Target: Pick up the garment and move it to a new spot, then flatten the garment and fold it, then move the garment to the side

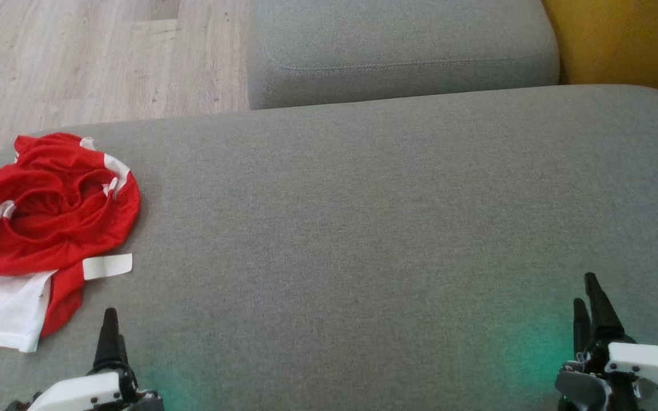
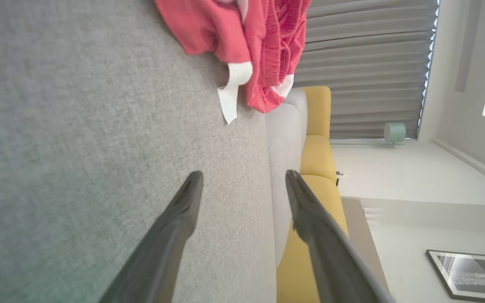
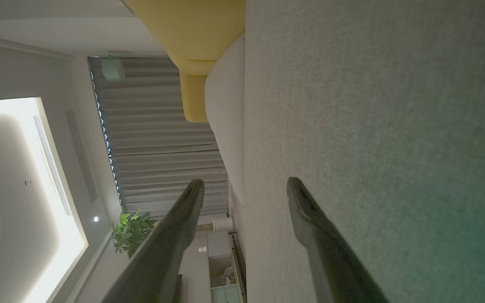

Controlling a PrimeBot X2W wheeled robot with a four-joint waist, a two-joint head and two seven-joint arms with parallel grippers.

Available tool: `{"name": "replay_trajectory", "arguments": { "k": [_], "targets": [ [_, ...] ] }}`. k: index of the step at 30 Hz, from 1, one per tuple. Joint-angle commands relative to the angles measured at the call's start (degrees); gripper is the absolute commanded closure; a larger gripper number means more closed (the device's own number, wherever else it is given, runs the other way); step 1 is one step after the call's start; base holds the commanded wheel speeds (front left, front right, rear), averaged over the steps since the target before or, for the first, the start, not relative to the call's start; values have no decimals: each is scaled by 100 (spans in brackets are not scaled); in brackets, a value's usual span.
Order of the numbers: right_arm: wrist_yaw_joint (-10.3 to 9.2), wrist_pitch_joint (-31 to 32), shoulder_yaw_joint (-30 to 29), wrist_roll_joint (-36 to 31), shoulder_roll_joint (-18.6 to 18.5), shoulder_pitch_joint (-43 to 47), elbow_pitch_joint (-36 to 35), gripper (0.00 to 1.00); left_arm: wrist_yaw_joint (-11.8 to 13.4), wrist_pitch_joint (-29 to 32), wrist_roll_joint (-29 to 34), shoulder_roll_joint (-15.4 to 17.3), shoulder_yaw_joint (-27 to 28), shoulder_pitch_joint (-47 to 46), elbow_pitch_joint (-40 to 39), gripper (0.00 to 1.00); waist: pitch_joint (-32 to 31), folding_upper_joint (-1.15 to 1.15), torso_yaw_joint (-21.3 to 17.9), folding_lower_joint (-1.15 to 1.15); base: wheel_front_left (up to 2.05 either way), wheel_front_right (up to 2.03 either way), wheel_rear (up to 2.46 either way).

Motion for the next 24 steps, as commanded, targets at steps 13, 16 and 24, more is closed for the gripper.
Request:
{"name": "replay_trajectory", "arguments": {
  "k": [13, 16, 24],
  "targets": [
    [-1, -278, 210, -966, -21, -317, -184, 0, 432, -261, 1436, 37, -293, -243, -439, 0, -45, 0, -14, 0, 0, 0, 0],
    [-1, -328, 219, -1242, -23, -322, -191, 0, 512, -312, 1670, 38, -340, -238, -449, 0, -56, 0, -16, 0, 0, 0, 0],
    [-1, -463, 331, -2055, -26, -327, -238, 0, 652, -448, 2265, 41, -465, -203, -493, 0, -99, 0, -15, 0, 0, 0, 0]
  ]
}}
